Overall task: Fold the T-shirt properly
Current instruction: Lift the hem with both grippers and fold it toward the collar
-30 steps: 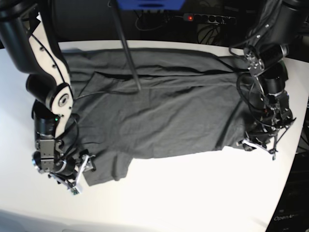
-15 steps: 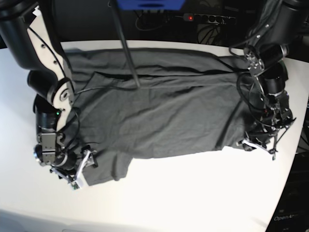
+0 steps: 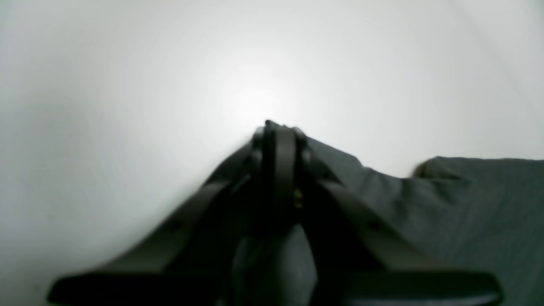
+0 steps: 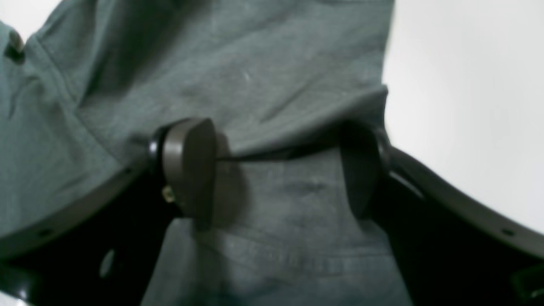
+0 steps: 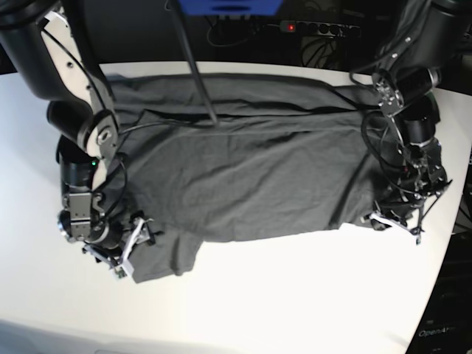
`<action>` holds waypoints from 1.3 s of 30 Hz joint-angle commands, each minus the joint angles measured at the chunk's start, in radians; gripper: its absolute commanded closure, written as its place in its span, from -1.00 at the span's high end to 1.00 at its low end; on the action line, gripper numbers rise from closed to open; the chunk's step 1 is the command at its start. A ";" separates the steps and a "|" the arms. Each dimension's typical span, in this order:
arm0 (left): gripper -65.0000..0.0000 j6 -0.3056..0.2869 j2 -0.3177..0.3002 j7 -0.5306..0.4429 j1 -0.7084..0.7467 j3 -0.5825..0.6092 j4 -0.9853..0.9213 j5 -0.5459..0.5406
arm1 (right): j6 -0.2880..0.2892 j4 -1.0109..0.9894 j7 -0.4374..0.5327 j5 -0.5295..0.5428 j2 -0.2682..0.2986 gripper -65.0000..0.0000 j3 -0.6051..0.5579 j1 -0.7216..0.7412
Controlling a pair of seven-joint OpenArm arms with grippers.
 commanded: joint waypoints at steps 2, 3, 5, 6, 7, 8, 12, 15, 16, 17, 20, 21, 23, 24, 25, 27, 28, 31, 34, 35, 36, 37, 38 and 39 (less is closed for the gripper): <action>-0.93 0.016 0.015 0.133 0.016 0.006 -0.018 0.074 | 0.003 0.014 0.019 0.006 -0.003 0.33 -0.004 0.034; -0.93 0.016 0.015 0.133 0.016 0.006 -0.018 0.074 | 0.003 0.014 0.019 0.006 -0.003 0.28 -0.004 0.034; -0.93 0.016 0.015 0.133 0.016 0.006 -0.018 0.074 | 0.003 0.014 0.019 0.006 -0.005 0.12 -0.004 0.034; -0.93 0.016 0.015 0.133 0.016 0.006 -0.018 0.074 | 0.003 0.014 0.019 0.006 -0.005 0.00 -0.004 0.034; -0.93 0.016 0.015 0.133 0.016 0.006 -0.018 0.074 | 0.003 0.014 0.019 0.006 -0.005 -0.14 -0.004 0.034; -0.93 0.016 0.015 0.133 0.016 0.006 -0.018 0.074 | 0.003 0.014 0.019 0.006 -0.005 -0.27 -0.004 0.034; -0.93 0.016 0.015 0.133 0.018 0.006 -0.018 0.074 | 0.003 0.014 0.019 0.006 -0.005 -0.75 -0.004 0.034; -0.93 0.016 0.015 0.133 0.018 0.006 -0.018 0.074 | 0.003 0.014 0.019 0.005 -0.003 -0.94 -0.004 0.034; -0.93 0.016 0.015 0.133 0.018 0.006 -0.018 0.074 | 0.003 0.014 0.019 0.005 -0.001 -0.96 -0.004 0.034; -0.93 0.016 0.015 0.133 0.018 0.006 -0.018 0.074 | 0.003 0.014 0.019 0.005 0.000 -0.97 -0.005 0.034; -0.93 0.016 0.015 0.133 0.018 0.006 -0.018 0.074 | 0.003 0.019 0.017 0.005 0.003 -0.97 -0.005 0.036; -0.93 0.016 0.015 0.133 0.018 0.006 -0.018 0.074 | 0.003 0.020 0.017 0.003 0.009 -0.97 -0.005 0.036; -0.93 0.016 0.015 0.133 0.019 0.006 -0.018 0.074 | 0.003 0.020 0.014 0.003 0.018 -0.97 -0.005 0.036; -0.93 0.016 0.015 0.133 0.019 0.006 -0.018 0.074 | 0.003 0.020 0.012 0.003 0.020 -0.97 -0.005 0.036; -0.93 0.016 0.015 0.133 0.019 0.006 -0.018 0.073 | 0.003 0.020 0.012 0.003 0.022 -0.97 -0.005 0.036; -0.93 0.016 0.015 0.133 0.019 0.006 -0.018 0.073 | 0.003 0.022 0.012 0.003 0.022 -0.97 -0.005 0.036; -0.93 0.016 0.015 0.133 0.019 0.006 -0.018 0.073 | 0.003 0.022 0.012 0.003 0.023 -0.97 -0.005 0.034; -0.93 -0.027 0.015 0.133 0.022 0.006 0.008 0.073 | 0.003 0.040 0.016 0.002 0.023 -0.97 -0.005 0.007; -0.93 -0.102 0.040 0.141 0.045 0.006 0.059 0.073 | 0.003 0.169 0.016 0.003 0.014 -0.97 -0.005 -0.065; -0.93 -0.108 0.049 0.142 0.053 0.006 0.082 0.073 | 0.003 0.223 0.017 0.005 -0.001 -0.97 -0.005 -0.093; -0.93 -0.108 0.049 0.142 0.059 0.006 0.099 0.073 | 0.003 0.266 0.017 0.005 -0.017 -0.97 -0.005 -0.114; -0.93 -0.113 0.051 0.142 0.067 0.006 0.114 0.073 | 0.003 0.304 0.017 0.005 -0.028 -0.97 -0.007 -0.134; -0.93 -0.114 0.055 0.142 0.072 0.006 0.127 0.073 | 0.003 0.347 0.017 0.005 -0.037 -0.97 -0.008 -0.154; -0.93 -0.114 0.067 0.144 0.075 0.006 0.139 0.073 | 0.003 0.382 0.017 0.005 -0.041 -0.97 -0.019 -0.174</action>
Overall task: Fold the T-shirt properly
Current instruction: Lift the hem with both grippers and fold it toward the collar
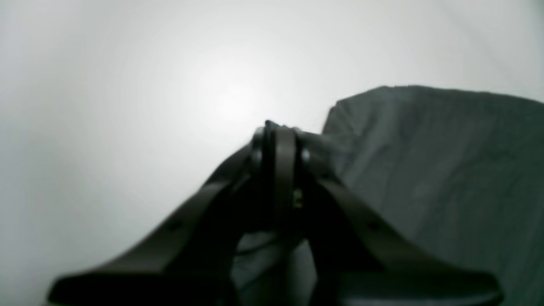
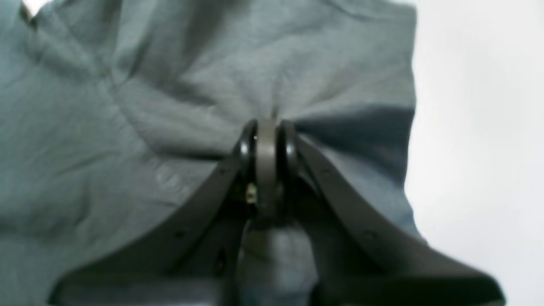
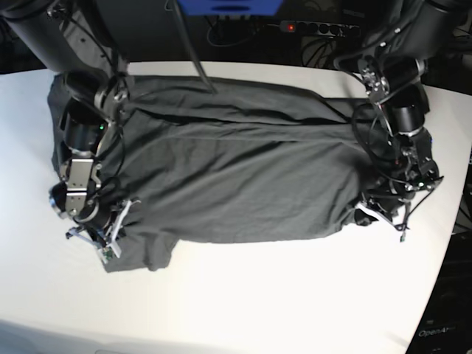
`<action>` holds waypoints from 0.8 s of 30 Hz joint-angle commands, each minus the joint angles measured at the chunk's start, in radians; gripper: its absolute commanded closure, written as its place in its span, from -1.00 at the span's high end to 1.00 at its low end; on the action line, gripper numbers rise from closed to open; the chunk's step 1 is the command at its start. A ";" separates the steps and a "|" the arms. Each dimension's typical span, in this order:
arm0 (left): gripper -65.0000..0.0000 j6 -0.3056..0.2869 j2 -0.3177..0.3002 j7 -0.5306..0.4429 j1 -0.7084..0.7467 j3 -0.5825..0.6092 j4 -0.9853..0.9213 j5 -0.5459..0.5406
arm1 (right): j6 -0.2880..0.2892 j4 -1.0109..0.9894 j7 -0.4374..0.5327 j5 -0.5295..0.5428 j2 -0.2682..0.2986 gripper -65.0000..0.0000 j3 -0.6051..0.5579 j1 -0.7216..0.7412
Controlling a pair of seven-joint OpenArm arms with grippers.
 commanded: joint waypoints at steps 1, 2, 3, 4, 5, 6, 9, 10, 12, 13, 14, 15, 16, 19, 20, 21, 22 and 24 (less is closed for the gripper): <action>-0.93 0.008 0.011 0.086 0.012 0.005 0.003 0.058 | -0.004 0.045 0.019 0.012 0.001 -0.97 -0.019 0.016; -0.93 0.008 0.014 0.086 0.018 0.005 0.014 0.058 | -0.004 0.076 0.019 0.012 -0.008 -0.97 -0.033 -0.007; -0.93 0.008 0.018 0.086 0.021 0.005 0.023 0.058 | -0.004 0.105 0.019 0.012 -0.012 -0.97 -0.041 -0.027; -0.93 0.008 0.018 0.086 0.026 0.005 0.033 0.058 | -0.004 0.137 0.019 0.012 -0.016 -0.97 -0.048 -0.050; -0.93 0.008 0.020 0.086 0.030 0.005 0.039 0.058 | -0.004 0.167 0.019 0.013 -0.016 -0.97 -0.061 -0.071; -0.93 0.008 0.020 0.086 0.030 0.005 0.043 0.058 | -0.004 0.194 0.019 0.016 -0.016 -0.97 -0.076 -0.090; -0.93 0.006 0.020 0.086 0.032 0.005 0.045 0.058 | -0.004 0.242 0.019 0.016 -0.028 -0.97 -0.105 -0.125; -0.93 0.006 0.020 0.086 0.032 0.005 0.045 0.058 | -0.004 0.265 0.019 0.016 -0.034 -0.97 -0.108 -0.136; -0.93 0.002 0.020 0.086 0.032 0.005 0.046 0.058 | -0.004 0.312 0.019 0.018 -0.037 -0.97 -0.110 -0.160; -0.93 -0.015 0.020 0.086 0.032 0.005 0.046 0.058 | -0.004 0.334 0.021 0.018 -0.042 -0.97 -0.110 -0.171; -0.93 -0.041 0.020 0.084 0.032 0.004 0.046 0.058 | -0.004 0.354 0.021 0.018 -0.052 -0.97 -0.110 -0.179; -0.93 -0.069 0.020 0.084 0.032 -0.001 0.046 0.058 | -0.004 0.372 0.021 0.018 -0.059 -0.97 -0.111 -0.186; -0.93 -0.092 0.020 0.084 0.032 -0.016 0.046 0.058 | -0.004 0.391 0.021 0.018 -0.060 -0.97 -0.111 -0.192; -0.93 -0.096 0.020 0.086 0.032 -0.067 0.046 0.060 | -0.004 0.424 0.021 0.018 -0.063 -0.97 -0.111 -0.203; -0.93 -0.096 0.017 0.086 0.032 -0.078 0.046 0.060 | -0.004 0.438 0.021 0.018 -0.063 -0.97 -0.111 -0.208; -0.93 -0.096 0.014 0.086 0.032 -0.082 0.046 0.060 | -0.004 0.454 0.021 0.018 -0.063 -0.97 -0.111 -0.212; -0.93 -0.096 0.012 0.086 0.032 -0.084 0.046 0.060 | -0.004 0.472 0.021 0.018 -0.063 -0.97 -0.111 -0.226; -0.93 -0.096 0.011 0.086 0.032 -0.090 0.046 0.060 | -0.004 0.509 0.021 0.018 -0.063 -0.97 -0.111 -0.249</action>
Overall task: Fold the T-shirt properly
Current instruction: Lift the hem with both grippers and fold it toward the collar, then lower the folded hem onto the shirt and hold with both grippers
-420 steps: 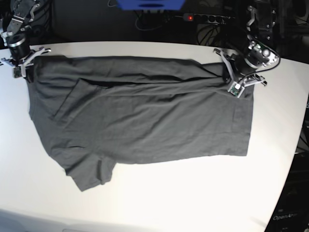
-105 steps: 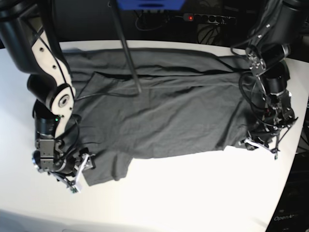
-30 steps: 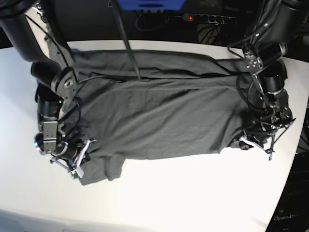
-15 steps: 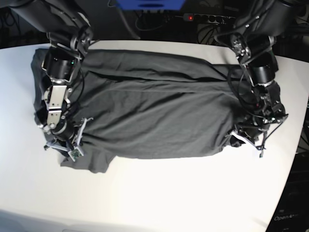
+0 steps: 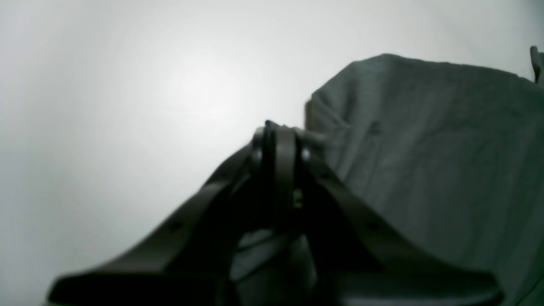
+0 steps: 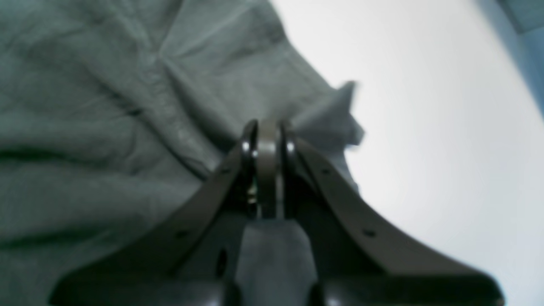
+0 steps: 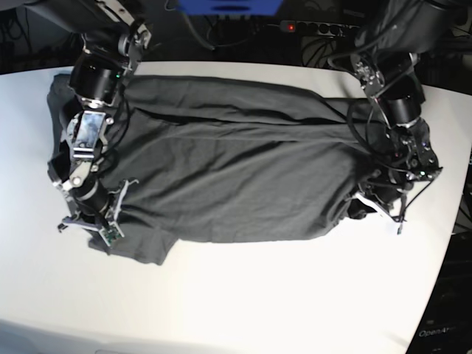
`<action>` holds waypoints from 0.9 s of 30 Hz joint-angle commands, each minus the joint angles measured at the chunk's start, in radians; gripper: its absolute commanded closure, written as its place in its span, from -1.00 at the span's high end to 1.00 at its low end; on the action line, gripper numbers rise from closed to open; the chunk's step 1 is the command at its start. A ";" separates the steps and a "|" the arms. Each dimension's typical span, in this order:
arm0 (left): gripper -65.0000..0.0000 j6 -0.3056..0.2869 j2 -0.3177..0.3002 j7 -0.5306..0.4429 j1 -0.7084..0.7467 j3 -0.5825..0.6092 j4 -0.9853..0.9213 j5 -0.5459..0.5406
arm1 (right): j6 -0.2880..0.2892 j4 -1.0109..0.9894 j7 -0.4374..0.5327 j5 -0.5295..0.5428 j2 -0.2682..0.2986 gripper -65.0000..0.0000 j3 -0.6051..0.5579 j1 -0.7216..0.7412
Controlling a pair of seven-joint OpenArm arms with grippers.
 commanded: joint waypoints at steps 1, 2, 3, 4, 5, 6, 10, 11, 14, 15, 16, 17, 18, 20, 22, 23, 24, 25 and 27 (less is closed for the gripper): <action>-0.93 0.028 -0.012 0.059 -0.002 -0.007 0.002 0.055 | -0.007 0.035 0.017 0.011 0.005 -0.97 -0.001 0.006; -0.93 0.028 -0.012 0.059 0.000 -0.018 0.002 0.058 | -0.007 0.050 0.017 0.011 0.005 -0.97 -0.001 -0.005; -0.93 0.028 -0.013 0.059 0.003 -0.027 0.002 0.060 | -0.007 0.067 0.017 0.011 0.005 -0.97 -0.001 -0.015; -0.93 0.028 -0.013 0.059 0.004 -0.035 0.002 0.061 | -0.007 0.081 0.017 0.011 0.005 -0.97 -0.001 -0.026; -0.93 0.028 -0.018 0.059 0.004 -0.041 0.011 0.061 | -0.007 0.096 0.017 0.011 0.005 -0.97 -0.001 -0.040; -0.93 0.028 -0.026 0.061 0.006 -0.041 0.028 0.057 | -0.007 0.112 0.017 0.011 0.005 -0.97 -0.001 -0.055; -0.93 0.028 -0.032 0.067 0.026 -0.041 0.094 0.058 | -0.007 0.178 0.017 0.011 0.005 -0.97 0.002 -0.111; -0.93 0.028 -0.032 0.085 0.030 -0.041 0.105 0.061 | -0.007 0.185 0.017 0.013 0.005 -0.97 0.002 -0.117; -0.93 0.028 -0.033 0.120 0.046 -0.038 0.151 0.055 | -0.007 0.187 0.017 0.036 0.005 -0.97 0.003 -0.115; -0.93 0.028 -0.033 0.125 0.046 -0.038 0.166 0.055 | -0.007 0.187 0.015 0.039 0.005 -0.97 0.003 -0.114; -0.93 0.028 -0.032 0.125 0.046 -0.038 0.174 0.057 | -0.007 0.187 0.014 0.042 0.007 -0.96 0.002 -0.112; -0.93 0.028 -0.029 0.125 0.046 -0.038 0.177 0.061 | -0.007 0.187 0.012 0.043 0.007 -0.96 0.000 -0.106; -0.93 0.028 -0.027 0.125 0.046 -0.038 0.177 0.061 | -0.007 0.185 0.012 0.045 0.007 -0.96 -0.001 -0.092; -0.93 0.028 -0.024 0.125 0.044 -0.038 0.181 0.061 | -0.007 0.181 0.009 0.045 0.007 -0.95 -0.001 -0.063; -0.93 0.028 -0.023 0.125 0.044 -0.036 0.178 0.060 | -0.007 0.170 0.004 0.045 0.007 -0.95 0.000 -0.035; -0.93 0.028 -0.023 0.125 0.044 -0.036 0.177 0.058 | -0.007 0.141 -0.011 0.045 0.007 -0.91 0.000 -0.014; -0.93 0.028 -0.023 0.125 0.044 -0.036 0.175 0.057 | -0.007 0.106 -0.028 0.045 0.007 -0.84 0.000 0.017; -0.93 0.028 -0.021 0.125 0.044 -0.036 0.175 0.057 | -0.007 0.064 -0.045 0.045 0.008 -0.75 0.003 0.051; -0.93 0.028 -0.021 0.125 0.046 -0.036 0.175 0.057 | -0.007 -0.029 -0.077 0.045 0.013 -0.52 0.003 0.109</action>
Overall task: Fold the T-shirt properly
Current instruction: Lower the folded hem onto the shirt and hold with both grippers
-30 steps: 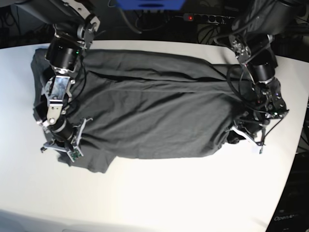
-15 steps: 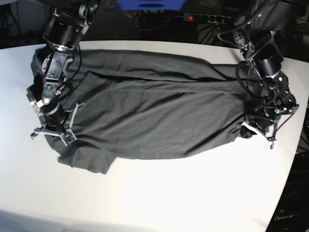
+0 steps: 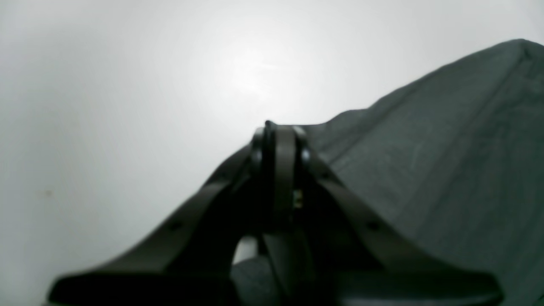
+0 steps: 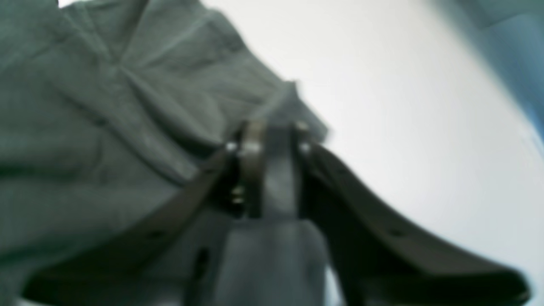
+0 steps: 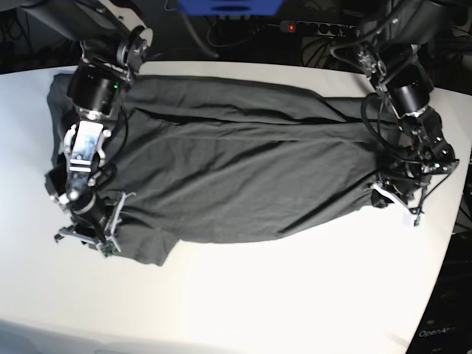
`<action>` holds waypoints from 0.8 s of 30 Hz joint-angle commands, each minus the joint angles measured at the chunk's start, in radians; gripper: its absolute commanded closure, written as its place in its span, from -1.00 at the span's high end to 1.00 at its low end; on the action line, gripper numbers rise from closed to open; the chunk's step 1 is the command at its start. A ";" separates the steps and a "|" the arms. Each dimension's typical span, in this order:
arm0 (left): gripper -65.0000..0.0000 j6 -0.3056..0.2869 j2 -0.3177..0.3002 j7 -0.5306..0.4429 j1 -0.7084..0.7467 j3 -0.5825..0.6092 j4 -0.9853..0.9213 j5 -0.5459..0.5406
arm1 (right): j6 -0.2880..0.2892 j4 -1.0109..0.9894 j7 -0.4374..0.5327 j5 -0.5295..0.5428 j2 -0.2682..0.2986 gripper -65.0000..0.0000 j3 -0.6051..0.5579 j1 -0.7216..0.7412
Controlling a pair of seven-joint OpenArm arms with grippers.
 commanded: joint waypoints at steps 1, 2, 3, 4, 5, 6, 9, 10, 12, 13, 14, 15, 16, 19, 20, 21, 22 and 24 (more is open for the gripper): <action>-0.93 0.005 -0.007 0.018 -0.013 0.003 0.007 0.016 | -0.010 -0.017 0.011 0.014 0.020 -0.40 0.002 0.046; -0.93 0.005 -0.006 0.018 -0.013 0.003 0.007 0.016 | -0.010 -0.052 0.009 0.014 0.029 -0.29 0.002 0.067; -0.93 0.005 -0.003 0.018 -0.013 0.003 0.007 0.016 | -0.010 -0.070 0.008 0.014 0.032 -0.20 0.003 0.081; -0.93 0.005 -0.001 0.018 -0.013 0.003 0.008 0.016 | -0.010 -0.076 0.008 0.014 0.032 -0.12 0.003 0.086; -0.93 0.005 -0.001 0.018 -0.012 0.003 0.008 0.016 | -0.010 -0.076 0.008 0.014 0.032 -0.04 0.003 0.089; -0.93 0.005 -0.001 0.018 -0.012 0.003 0.008 0.017 | -0.010 -0.075 0.009 0.014 0.031 0.04 0.003 0.090; -0.93 0.005 -0.001 0.018 -0.012 0.003 0.008 0.016 | -0.010 -0.080 0.011 0.014 0.031 0.20 0.003 0.096; -0.93 0.005 -0.001 0.018 -0.012 0.003 0.008 0.016 | -0.010 -0.080 0.011 0.014 0.031 0.25 0.003 0.096; -0.93 0.005 -0.001 0.018 -0.012 0.003 0.008 0.016 | -0.010 -0.080 0.011 0.014 0.029 0.34 0.003 0.096; -0.93 0.005 -0.001 0.018 -0.012 0.003 0.008 0.016 | -0.010 -0.080 0.011 0.014 0.029 0.38 0.003 0.096; -0.93 0.005 -0.001 0.018 -0.012 0.003 0.007 0.016 | -0.010 -0.080 0.011 0.016 0.029 0.40 0.003 0.096; -0.93 0.005 0.000 0.018 -0.013 0.003 0.007 0.016 | -0.010 -0.080 0.012 0.016 0.028 0.41 0.003 0.096; -0.93 0.005 0.000 0.018 -0.013 0.003 0.007 0.016 | -0.010 -0.080 0.012 0.016 0.028 0.41 0.003 0.096; -0.93 0.005 0.013 0.018 -0.013 0.003 0.013 0.017 | -0.010 -0.084 0.012 0.017 0.026 0.40 0.003 0.110; -0.93 0.005 0.014 0.018 -0.013 0.003 0.015 0.020 | -0.010 -0.093 0.012 0.022 0.026 0.39 0.003 0.112; -0.93 0.005 0.014 0.016 -0.013 0.003 0.015 0.020 | -0.010 -0.107 0.012 0.036 0.026 0.39 0.003 0.113; -0.93 0.005 0.014 0.016 -0.013 0.003 0.015 0.020 | -0.010 -0.119 0.012 0.049 0.028 0.38 0.003 0.124; -0.93 0.005 0.014 0.016 -0.013 0.003 0.015 0.020 | -0.010 -0.147 0.005 0.079 0.031 0.38 0.014 0.142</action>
